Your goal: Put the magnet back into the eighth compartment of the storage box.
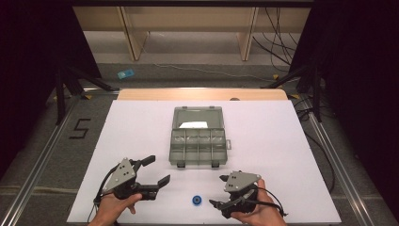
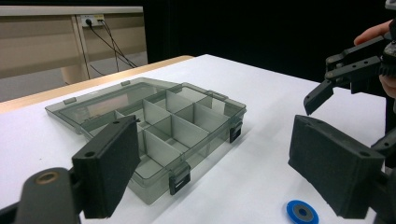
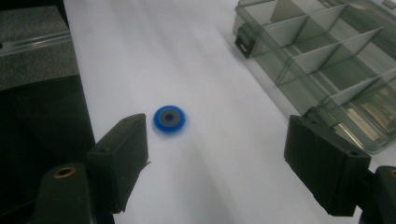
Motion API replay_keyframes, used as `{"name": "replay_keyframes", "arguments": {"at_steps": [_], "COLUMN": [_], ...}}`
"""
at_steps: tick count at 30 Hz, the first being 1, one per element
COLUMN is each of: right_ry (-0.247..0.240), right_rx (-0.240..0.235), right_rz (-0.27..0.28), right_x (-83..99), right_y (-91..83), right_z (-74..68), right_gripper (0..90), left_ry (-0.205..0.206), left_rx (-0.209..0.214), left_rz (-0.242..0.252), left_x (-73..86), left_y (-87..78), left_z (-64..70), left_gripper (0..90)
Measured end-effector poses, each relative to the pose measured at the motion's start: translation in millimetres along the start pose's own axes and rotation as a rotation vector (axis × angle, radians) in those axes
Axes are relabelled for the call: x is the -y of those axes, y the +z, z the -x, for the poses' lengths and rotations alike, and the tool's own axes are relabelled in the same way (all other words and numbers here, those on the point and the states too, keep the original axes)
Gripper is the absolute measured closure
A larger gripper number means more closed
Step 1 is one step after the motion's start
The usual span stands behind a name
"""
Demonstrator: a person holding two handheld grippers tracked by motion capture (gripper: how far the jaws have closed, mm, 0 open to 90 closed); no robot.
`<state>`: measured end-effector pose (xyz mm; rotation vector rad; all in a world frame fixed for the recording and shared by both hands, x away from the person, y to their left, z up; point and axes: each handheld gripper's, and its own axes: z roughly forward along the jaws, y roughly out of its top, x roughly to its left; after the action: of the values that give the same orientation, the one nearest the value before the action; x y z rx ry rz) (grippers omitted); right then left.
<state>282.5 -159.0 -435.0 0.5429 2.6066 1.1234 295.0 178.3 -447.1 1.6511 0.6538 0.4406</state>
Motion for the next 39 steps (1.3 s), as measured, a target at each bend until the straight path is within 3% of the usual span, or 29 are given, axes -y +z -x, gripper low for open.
{"name": "replay_keyframes", "arguments": {"at_steps": [15, 29, 39], "right_ry": [-0.065, -0.134, -0.152], "right_rx": [-0.060, -0.121, -0.152], "right_rz": [-0.131, -0.266, -0.321], "right_x": [-18.3, -30.0, -37.7], "right_y": [30.4, 55.6, 66.2], "right_z": [-13.0, -10.7, -10.4], "right_gripper": [28.0, 34.1, 41.9], "left_ry": [-0.001, -0.001, -0.001], "left_rx": [0.001, 0.000, 0.000], "left_rz": [0.001, 0.003, 0.002], "left_x": [0.0, -0.1, -0.1], "left_y": [-0.1, -0.2, -0.2], "left_z": [-0.1, -0.3, -0.3], "left_gripper": [16.1, 16.1, 16.1]}}
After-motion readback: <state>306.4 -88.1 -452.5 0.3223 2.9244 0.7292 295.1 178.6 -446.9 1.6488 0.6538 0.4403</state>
